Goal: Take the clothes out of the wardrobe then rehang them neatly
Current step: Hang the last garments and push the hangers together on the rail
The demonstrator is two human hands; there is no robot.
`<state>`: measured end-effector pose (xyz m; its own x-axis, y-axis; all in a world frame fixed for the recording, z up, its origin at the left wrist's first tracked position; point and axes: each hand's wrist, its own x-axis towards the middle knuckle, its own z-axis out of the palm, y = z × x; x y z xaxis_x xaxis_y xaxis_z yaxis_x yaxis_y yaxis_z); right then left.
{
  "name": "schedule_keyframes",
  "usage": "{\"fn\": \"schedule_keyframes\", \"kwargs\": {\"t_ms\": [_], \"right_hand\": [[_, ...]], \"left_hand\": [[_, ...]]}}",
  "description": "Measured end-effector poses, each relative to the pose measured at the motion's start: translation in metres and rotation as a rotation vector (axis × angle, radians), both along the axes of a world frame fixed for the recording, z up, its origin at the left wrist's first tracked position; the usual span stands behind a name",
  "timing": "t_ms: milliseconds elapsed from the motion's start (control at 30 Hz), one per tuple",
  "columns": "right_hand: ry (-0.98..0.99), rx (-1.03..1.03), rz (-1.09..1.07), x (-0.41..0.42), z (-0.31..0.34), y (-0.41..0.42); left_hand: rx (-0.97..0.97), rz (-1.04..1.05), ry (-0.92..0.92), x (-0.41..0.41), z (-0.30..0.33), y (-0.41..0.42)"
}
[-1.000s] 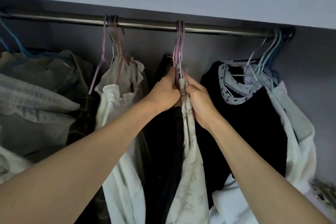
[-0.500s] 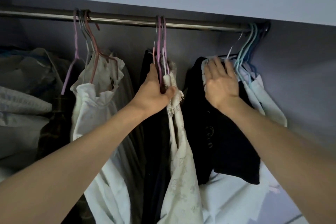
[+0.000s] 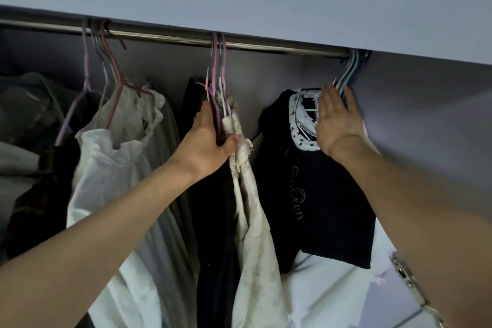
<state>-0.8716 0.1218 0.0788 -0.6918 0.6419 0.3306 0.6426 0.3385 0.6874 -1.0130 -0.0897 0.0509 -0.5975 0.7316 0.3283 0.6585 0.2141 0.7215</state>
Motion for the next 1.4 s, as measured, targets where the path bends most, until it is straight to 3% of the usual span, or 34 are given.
{"fn": "schedule_keyframes", "kwargs": {"t_ms": [167, 300, 433, 633, 1000, 1400], "right_hand": [[0.219, -0.206, 0.153, 0.011, 0.002, -0.019], [0.415, -0.287, 0.228, 0.030, -0.011, -0.064], [0.548, -0.365, 0.387, 0.051, -0.036, -0.134], [0.630, -0.436, 0.498, 0.083, -0.029, -0.254], [0.574, -0.726, 0.684, 0.128, -0.023, -0.469], [0.456, -0.854, 1.186, 0.132, 0.032, -0.625]], "left_hand": [[-0.191, 0.053, 0.223, 0.009, 0.013, -0.020], [-0.233, 0.037, 0.492, 0.029, 0.021, -0.056], [-0.251, 0.006, 0.643, 0.057, 0.011, -0.115], [-0.174, 0.040, 0.706, 0.090, 0.014, -0.218], [-0.298, 0.213, 0.629, 0.146, 0.014, -0.417], [-0.165, 0.637, 0.780, 0.235, 0.059, -0.574]]}}
